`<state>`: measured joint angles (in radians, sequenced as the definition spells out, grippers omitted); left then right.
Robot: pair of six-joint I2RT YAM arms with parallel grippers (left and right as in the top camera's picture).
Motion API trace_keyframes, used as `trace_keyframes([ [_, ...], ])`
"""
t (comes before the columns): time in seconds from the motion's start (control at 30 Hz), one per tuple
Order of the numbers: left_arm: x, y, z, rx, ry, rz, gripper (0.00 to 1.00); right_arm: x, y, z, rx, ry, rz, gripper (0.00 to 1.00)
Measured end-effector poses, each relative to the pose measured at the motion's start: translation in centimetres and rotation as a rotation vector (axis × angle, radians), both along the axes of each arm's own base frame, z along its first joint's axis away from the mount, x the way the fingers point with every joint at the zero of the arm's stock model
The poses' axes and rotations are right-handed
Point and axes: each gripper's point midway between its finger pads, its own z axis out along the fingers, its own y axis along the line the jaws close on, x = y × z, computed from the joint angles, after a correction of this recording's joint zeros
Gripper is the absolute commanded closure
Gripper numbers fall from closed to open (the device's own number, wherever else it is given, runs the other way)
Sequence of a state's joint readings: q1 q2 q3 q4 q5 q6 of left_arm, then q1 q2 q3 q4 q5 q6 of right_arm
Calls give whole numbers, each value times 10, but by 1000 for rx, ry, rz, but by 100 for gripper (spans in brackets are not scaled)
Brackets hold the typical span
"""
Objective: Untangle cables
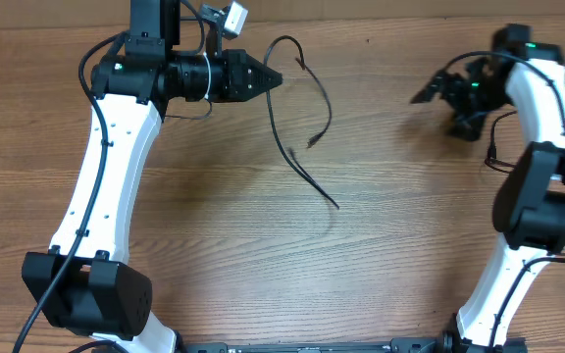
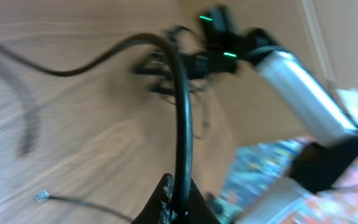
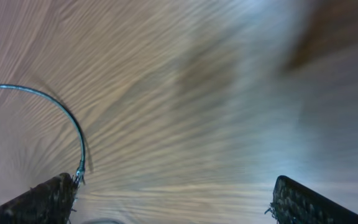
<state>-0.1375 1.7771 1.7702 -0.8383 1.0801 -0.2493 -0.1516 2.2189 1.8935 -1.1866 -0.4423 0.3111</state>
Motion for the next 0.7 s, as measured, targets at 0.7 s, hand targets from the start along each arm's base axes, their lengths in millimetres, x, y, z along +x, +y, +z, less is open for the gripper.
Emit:
trace_keyframes([
  [0.7, -10, 4, 28, -164, 32, -81, 96, 1, 139, -4, 15, -81, 242, 20],
])
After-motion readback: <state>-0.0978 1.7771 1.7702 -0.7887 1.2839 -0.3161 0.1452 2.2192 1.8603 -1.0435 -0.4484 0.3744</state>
